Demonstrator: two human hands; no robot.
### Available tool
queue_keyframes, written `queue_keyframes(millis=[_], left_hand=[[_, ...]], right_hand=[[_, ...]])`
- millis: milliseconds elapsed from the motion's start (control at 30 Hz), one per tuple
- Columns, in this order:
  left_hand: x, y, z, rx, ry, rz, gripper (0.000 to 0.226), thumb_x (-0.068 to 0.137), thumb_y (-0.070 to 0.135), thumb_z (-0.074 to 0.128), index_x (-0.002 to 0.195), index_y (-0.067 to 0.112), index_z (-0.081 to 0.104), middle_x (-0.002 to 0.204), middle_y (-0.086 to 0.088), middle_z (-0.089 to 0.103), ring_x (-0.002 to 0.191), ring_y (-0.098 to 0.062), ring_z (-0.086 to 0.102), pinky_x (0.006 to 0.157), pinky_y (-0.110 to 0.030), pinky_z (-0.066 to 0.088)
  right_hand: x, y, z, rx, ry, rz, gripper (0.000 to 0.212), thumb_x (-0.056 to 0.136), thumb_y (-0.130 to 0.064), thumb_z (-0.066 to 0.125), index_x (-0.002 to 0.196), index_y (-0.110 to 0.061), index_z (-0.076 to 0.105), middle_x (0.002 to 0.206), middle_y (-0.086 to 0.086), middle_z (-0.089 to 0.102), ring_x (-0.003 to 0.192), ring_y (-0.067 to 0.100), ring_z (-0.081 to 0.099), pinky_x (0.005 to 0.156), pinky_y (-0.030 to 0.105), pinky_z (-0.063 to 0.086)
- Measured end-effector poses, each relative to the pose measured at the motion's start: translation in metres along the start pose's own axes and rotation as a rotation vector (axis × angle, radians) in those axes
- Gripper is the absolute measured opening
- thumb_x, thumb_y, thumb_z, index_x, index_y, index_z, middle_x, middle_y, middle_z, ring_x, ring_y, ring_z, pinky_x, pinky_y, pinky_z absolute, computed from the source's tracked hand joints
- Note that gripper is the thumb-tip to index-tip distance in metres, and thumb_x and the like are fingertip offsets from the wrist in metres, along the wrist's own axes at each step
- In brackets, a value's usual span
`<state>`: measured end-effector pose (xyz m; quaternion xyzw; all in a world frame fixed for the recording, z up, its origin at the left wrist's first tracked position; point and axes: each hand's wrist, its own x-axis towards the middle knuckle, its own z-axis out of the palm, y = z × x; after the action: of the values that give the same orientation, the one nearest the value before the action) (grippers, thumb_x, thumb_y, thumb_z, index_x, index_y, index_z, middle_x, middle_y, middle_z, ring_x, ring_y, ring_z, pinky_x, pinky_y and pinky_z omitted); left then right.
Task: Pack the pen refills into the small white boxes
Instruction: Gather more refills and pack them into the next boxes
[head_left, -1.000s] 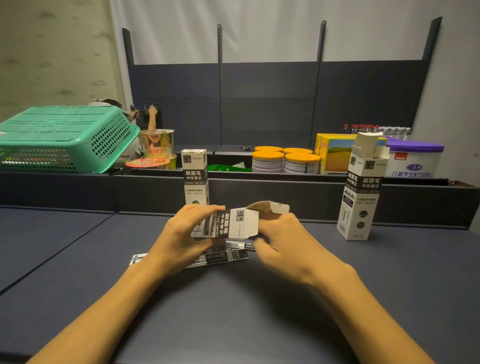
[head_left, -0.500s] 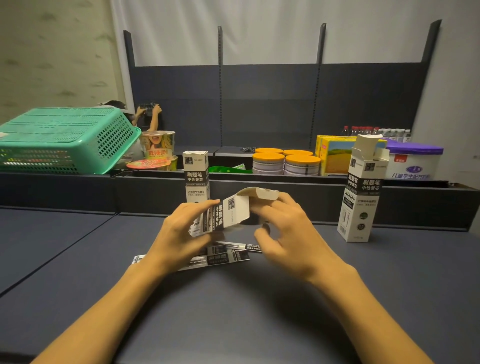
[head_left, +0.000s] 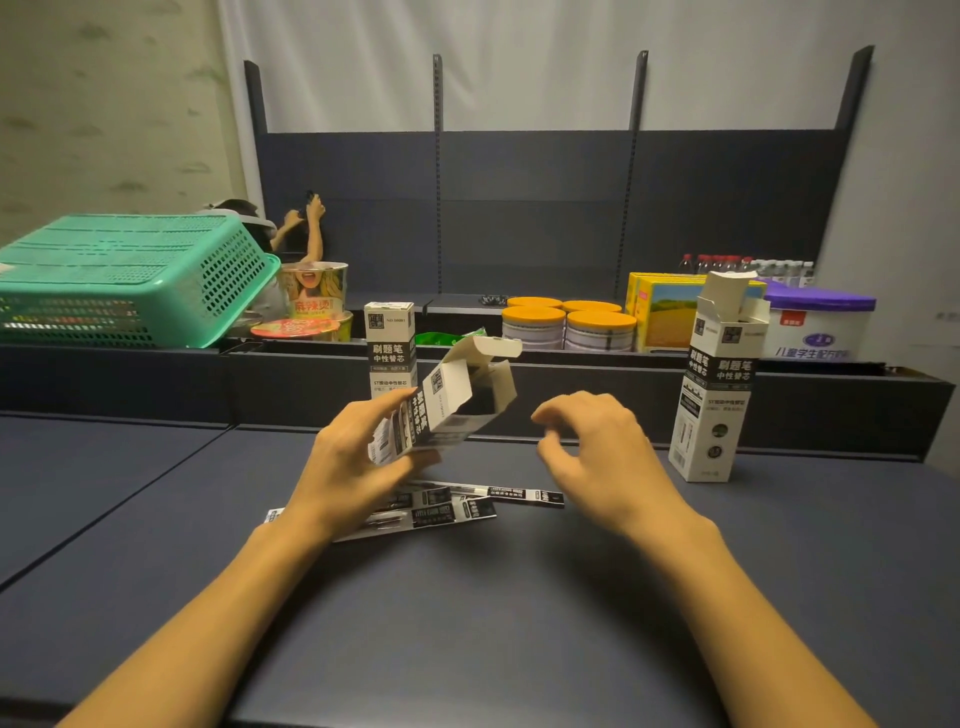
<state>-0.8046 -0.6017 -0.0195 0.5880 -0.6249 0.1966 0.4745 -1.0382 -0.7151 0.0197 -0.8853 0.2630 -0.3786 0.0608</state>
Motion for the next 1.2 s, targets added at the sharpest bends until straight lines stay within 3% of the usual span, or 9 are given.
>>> queue_keyframes(millis=[133, 367, 533, 733, 900, 1033, 1100, 1200], left_hand=[[0.0, 0.0, -0.001, 0.005, 0.003, -0.017, 0.075, 0.073, 0.058, 0.066, 0.135, 0.02, 0.048, 0.119, 0.008, 0.054, 0.099, -0.012, 0.056, 0.078, -0.019, 0.045], [0.001, 0.003, -0.002, 0.014, 0.002, -0.023, 0.077, 0.075, 0.057, 0.07, 0.134, 0.014, 0.049, 0.121, -0.002, 0.06, 0.098, -0.013, 0.055, 0.078, -0.017, 0.043], [0.001, 0.006, -0.003, 0.013, 0.008, -0.031, 0.071, 0.072, 0.044, 0.069, 0.134, 0.016, 0.048, 0.122, -0.005, 0.06, 0.101, -0.012, 0.054, 0.079, -0.014, 0.04], [0.002, 0.005, -0.003, 0.008, 0.007, -0.023, 0.073, 0.073, 0.057, 0.061, 0.135, 0.021, 0.046, 0.123, 0.002, 0.057, 0.102, -0.011, 0.055, 0.077, -0.013, 0.041], [0.002, 0.005, -0.002, 0.012, 0.002, -0.023, 0.072, 0.075, 0.045, 0.075, 0.135, 0.015, 0.048, 0.123, -0.008, 0.06, 0.099, -0.015, 0.056, 0.076, -0.016, 0.042], [0.001, 0.004, -0.002, 0.024, -0.002, -0.029, 0.071, 0.074, 0.043, 0.072, 0.135, 0.015, 0.048, 0.123, -0.008, 0.06, 0.099, -0.014, 0.055, 0.077, -0.015, 0.042], [0.002, 0.004, -0.002, 0.012, 0.0, -0.039, 0.072, 0.072, 0.046, 0.069, 0.135, 0.017, 0.048, 0.122, -0.005, 0.06, 0.099, -0.011, 0.055, 0.078, -0.013, 0.041], [0.001, 0.005, -0.002, -0.006, 0.011, -0.04, 0.069, 0.072, 0.043, 0.07, 0.133, 0.022, 0.047, 0.121, -0.003, 0.06, 0.099, -0.01, 0.055, 0.078, -0.012, 0.041]], right_hand=[[-0.003, 0.002, 0.001, -0.123, -0.255, 0.112, 0.035, 0.096, -0.03, 0.05, 0.129, -0.022, 0.057, 0.129, -0.002, 0.057, 0.121, 0.018, 0.046, 0.1, 0.035, 0.041], [-0.007, 0.01, 0.018, -0.328, -0.601, 0.177, 0.048, 0.096, -0.047, 0.048, 0.14, -0.028, 0.045, 0.137, 0.006, 0.045, 0.129, 0.03, 0.036, 0.103, 0.044, 0.036], [-0.008, 0.01, 0.023, -0.347, -0.548, 0.103, 0.028, 0.097, -0.028, 0.045, 0.12, -0.024, 0.061, 0.12, 0.004, 0.055, 0.112, 0.027, 0.045, 0.088, 0.039, 0.039], [-0.004, 0.008, 0.019, -0.321, -0.383, 0.058, 0.02, 0.09, -0.026, 0.05, 0.101, -0.015, 0.062, 0.106, 0.004, 0.061, 0.1, 0.026, 0.054, 0.081, 0.035, 0.044], [-0.003, 0.004, 0.011, 0.188, -0.218, 0.214, 0.004, 0.082, -0.022, 0.065, 0.081, -0.018, 0.062, 0.082, -0.002, 0.066, 0.078, 0.017, 0.063, 0.068, 0.032, 0.053], [0.0, -0.012, -0.003, 0.882, -0.197, 0.361, 0.004, 0.091, -0.003, 0.06, 0.091, 0.0, 0.058, 0.088, 0.016, 0.07, 0.072, 0.032, 0.072, 0.057, 0.034, 0.058], [0.0, -0.018, -0.01, 1.056, -0.209, 0.375, 0.007, 0.095, -0.004, 0.055, 0.097, 0.003, 0.054, 0.094, 0.021, 0.071, 0.075, 0.037, 0.072, 0.06, 0.039, 0.06], [0.001, -0.021, -0.015, 1.119, -0.178, 0.361, 0.004, 0.097, -0.006, 0.052, 0.098, -0.002, 0.053, 0.093, 0.02, 0.073, 0.081, 0.037, 0.072, 0.07, 0.042, 0.061]])
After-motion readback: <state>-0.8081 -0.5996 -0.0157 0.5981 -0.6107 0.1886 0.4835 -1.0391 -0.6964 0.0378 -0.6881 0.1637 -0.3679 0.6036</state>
